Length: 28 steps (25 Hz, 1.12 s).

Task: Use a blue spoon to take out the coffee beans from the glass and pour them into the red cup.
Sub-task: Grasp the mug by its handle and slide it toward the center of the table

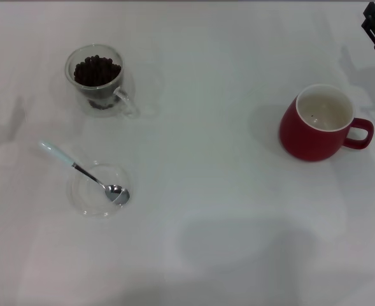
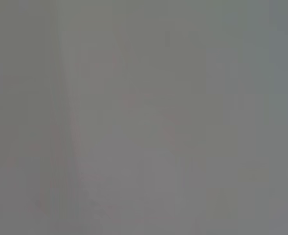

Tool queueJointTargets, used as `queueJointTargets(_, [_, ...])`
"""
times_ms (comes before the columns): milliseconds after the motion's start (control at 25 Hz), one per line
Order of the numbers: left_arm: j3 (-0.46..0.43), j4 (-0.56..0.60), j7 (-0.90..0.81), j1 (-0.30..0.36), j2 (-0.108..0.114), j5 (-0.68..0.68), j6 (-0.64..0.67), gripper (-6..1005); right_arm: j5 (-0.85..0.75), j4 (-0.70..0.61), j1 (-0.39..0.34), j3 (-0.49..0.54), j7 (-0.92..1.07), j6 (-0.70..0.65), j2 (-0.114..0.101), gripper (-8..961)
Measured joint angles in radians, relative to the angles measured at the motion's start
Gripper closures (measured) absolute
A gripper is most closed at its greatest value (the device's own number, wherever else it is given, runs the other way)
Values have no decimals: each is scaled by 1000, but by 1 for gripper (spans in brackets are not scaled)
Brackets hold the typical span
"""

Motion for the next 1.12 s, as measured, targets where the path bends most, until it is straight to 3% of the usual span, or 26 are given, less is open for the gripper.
queueJointTargets(400, [-4,-5,5,31,-2,-6,26,149,-5,7,-16,-7,9,-34,-2,121])
queueJointTargets(600, [-6,-4,5,30,-2,-9,26,148,-17,31,-98,-70,146,-157,-13,126])
queueJointTargets(720, [-7,-5,4,23,0,-14,26,148,-75,135,-158,-123,279,-336,-19,127])
queueJointTargets(760, [-7,-5,5,19,0,-17,26,148,-158,238,-181,-136,387,-446,-20,127])
queueJointTargets(960, [-8,-39,7,-23,3,-27,22,148,-302,384,-203,-139,518,-543,-22,127])
queueJointTargets(1120, [-9,-48,6,-44,3,-38,22,149,-341,399,-225,-152,499,-541,-14,127])
